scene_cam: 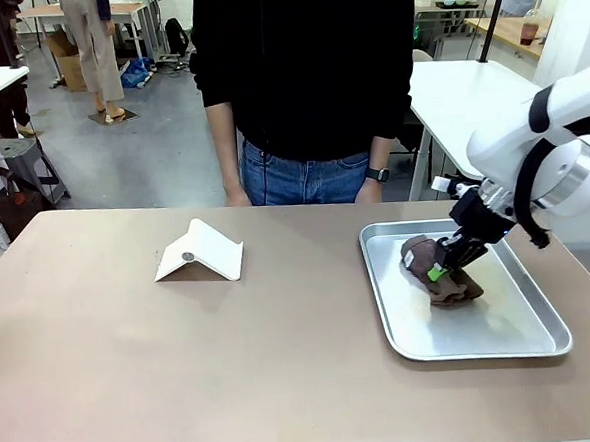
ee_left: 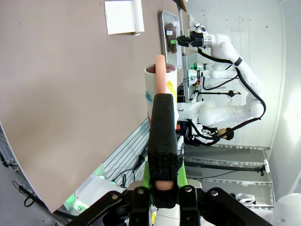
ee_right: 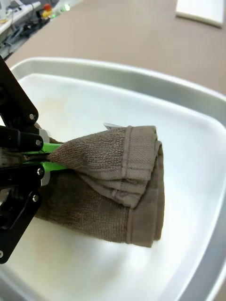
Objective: Clean the surface of the table.
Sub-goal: Clean the area not pointed to by the person.
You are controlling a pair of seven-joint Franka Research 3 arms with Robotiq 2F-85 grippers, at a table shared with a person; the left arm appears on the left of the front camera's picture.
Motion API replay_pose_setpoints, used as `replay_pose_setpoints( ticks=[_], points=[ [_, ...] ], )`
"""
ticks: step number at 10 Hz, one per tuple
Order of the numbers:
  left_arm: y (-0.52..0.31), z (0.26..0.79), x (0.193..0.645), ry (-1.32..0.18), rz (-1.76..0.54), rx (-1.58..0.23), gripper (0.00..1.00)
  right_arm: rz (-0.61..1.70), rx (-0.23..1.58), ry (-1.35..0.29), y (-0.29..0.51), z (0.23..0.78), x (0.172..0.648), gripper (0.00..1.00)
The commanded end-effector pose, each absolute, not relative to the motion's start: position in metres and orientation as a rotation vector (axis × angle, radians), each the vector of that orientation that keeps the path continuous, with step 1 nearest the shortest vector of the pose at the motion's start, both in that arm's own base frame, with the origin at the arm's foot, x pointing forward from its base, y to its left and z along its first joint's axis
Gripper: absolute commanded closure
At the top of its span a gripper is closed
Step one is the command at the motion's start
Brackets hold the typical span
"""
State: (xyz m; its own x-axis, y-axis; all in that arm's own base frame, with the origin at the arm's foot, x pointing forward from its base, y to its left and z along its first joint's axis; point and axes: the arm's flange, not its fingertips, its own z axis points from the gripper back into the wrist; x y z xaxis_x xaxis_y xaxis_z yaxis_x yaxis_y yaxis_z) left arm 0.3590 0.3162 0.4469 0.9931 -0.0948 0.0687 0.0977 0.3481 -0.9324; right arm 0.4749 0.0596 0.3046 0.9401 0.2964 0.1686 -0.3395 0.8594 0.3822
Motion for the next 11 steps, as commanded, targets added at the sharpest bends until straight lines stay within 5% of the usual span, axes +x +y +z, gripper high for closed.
replay_pose_setpoints(
  ticks=[1, 5, 11],
  points=[
    [0.316, 0.45, 0.357, -0.021, -0.13, -1.219, 0.78, 0.248, 0.353, -0.11, 0.031, 0.31, 0.469, 0.93],
    [0.316, 0.45, 0.357, -0.021, -0.13, -1.219, 0.78, 0.12, 0.403, -0.166, -0.026, 0.327, 0.462, 0.93],
    [0.316, 0.45, 0.357, -0.021, -0.13, -1.219, 0.78, 0.165, 1.041, -0.305, -0.052, 0.369, 0.423, 0.93]
  ],
)
